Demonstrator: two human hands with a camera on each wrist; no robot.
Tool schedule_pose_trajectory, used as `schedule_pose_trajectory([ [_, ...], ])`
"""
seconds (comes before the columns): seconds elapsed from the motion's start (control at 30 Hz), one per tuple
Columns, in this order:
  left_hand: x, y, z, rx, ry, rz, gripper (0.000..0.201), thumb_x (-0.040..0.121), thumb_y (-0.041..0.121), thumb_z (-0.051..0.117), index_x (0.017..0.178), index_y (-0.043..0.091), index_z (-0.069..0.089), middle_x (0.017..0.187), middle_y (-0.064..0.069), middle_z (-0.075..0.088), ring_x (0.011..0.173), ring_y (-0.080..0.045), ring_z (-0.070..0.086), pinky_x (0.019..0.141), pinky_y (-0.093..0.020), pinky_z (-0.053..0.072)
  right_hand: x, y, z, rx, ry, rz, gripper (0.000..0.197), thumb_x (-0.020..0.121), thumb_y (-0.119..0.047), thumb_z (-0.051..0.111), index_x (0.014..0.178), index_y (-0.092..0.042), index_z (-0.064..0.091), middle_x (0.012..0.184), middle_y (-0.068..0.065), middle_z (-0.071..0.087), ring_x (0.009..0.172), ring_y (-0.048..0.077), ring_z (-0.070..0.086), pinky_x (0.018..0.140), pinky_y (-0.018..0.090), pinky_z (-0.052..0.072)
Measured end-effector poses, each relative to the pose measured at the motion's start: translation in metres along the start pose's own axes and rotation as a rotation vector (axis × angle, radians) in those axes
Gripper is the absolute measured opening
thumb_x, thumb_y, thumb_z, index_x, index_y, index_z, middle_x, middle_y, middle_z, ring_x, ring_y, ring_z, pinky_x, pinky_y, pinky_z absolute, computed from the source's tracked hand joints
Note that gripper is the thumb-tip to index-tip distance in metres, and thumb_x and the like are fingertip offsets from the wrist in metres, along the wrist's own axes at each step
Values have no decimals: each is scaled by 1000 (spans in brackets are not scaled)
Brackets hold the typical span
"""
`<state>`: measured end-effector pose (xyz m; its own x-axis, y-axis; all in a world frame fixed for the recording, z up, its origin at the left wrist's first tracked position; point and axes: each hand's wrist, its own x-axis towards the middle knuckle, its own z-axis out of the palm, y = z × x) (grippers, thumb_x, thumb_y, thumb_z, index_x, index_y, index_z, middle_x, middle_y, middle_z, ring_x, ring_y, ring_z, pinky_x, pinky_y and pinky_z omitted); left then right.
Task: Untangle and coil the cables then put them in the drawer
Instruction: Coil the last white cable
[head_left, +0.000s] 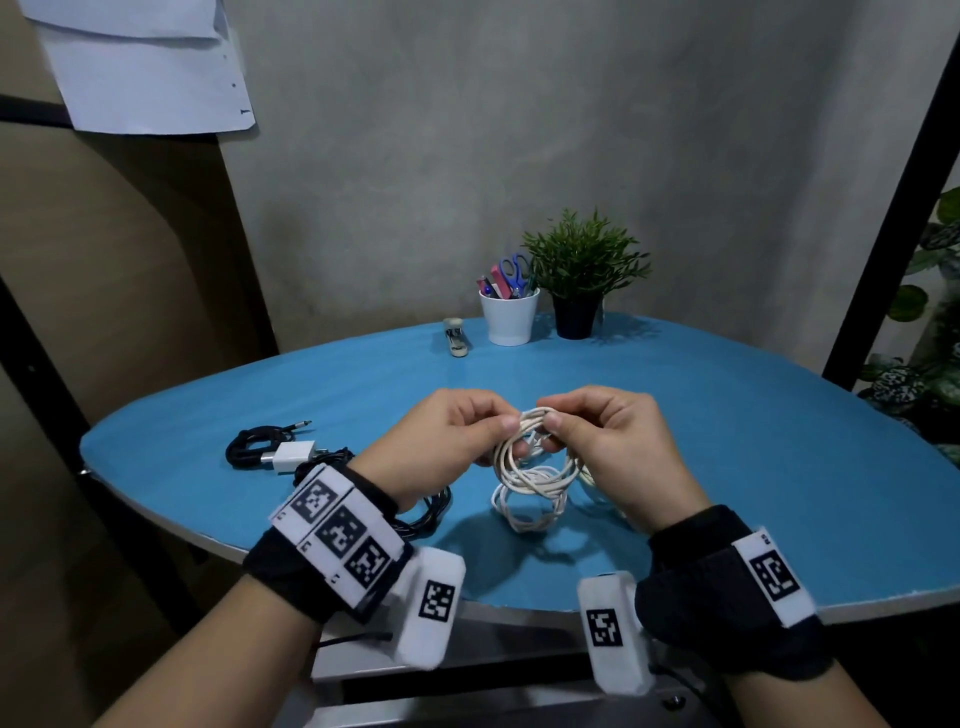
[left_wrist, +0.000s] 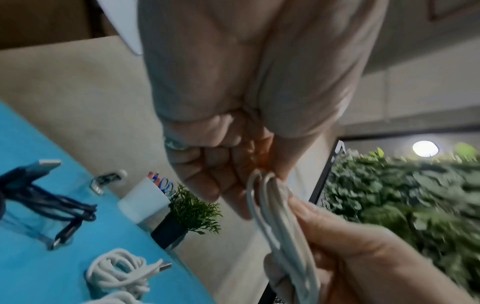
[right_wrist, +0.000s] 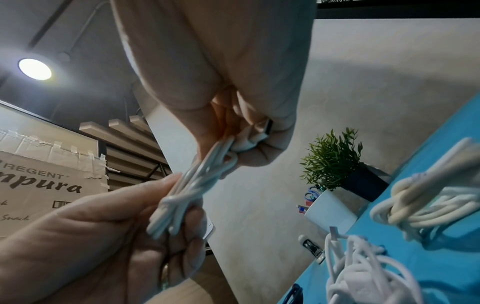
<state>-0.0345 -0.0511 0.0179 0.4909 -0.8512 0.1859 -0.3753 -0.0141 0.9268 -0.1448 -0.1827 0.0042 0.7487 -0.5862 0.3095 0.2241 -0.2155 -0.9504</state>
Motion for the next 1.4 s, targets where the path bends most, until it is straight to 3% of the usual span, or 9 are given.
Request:
schedule_pose_trajectory([
  [0.13,0,2,-1,265,44,46,14,92,12,55,89,6,68,76,-10,71,67,-20,61,73,-37,52,0,1,4,-39,-1,-3,20,82,2,64,74,-15,69,67,2,69,55,10,62,56,19,49],
  [0.27,-1,-1,-1,401,75,65,14,92,16,55,85,14,68,77,-9,72,71,-25,66,76,-44,54,1,4,5,-53,27,-5,19,80,1,67,73,-16,69,66,2,70,58,9,64,56,18,48],
  [0.47,-2,-1,6,357,133,102,13,91,21,57,81,18,65,71,0,68,62,-12,58,69,-37,50,4,3,4,-35,46,14,10,83,-2,65,77,-9,69,70,7,70,57,11,62,54,18,47],
  [0.6,1,-6,6,229,133,43,11,84,28,61,76,19,63,72,-4,66,67,-16,58,75,-45,51,4,5,6,-60,45,23,12,83,-2,65,75,-10,67,69,5,69,56,9,61,57,20,50],
  [0.7,1,-9,10,91,169,-9,12,74,33,58,70,22,61,67,-1,62,64,-18,53,67,-41,46,4,5,7,-57,25,29,11,83,-3,66,75,-10,67,68,3,68,55,6,60,57,19,48],
  [0.97,1,-17,22,119,387,38,20,91,22,54,71,23,53,64,0,62,61,-16,56,65,-38,48,6,3,7,-70,8,48,13,84,-5,65,74,-12,67,66,5,67,55,10,58,61,30,49],
  [1.2,-1,-6,25,-328,252,-43,13,96,6,45,87,15,51,61,-2,54,46,-9,50,43,-18,42,4,-2,4,168,-45,94,12,87,1,59,77,-5,63,63,4,62,46,4,52,44,13,41],
  [1.3,-2,-4,25,-282,236,28,14,93,4,49,87,11,58,60,3,60,48,-4,54,46,-15,42,5,-4,4,302,22,96,12,86,3,59,81,-7,61,61,1,65,44,5,53,44,14,44],
  [1.4,-2,-5,26,-169,256,91,7,83,8,66,81,15,66,73,-7,68,63,-13,61,61,-28,52,6,-6,5,330,75,78,13,86,4,58,83,-8,59,62,2,65,43,4,53,43,14,44],
])
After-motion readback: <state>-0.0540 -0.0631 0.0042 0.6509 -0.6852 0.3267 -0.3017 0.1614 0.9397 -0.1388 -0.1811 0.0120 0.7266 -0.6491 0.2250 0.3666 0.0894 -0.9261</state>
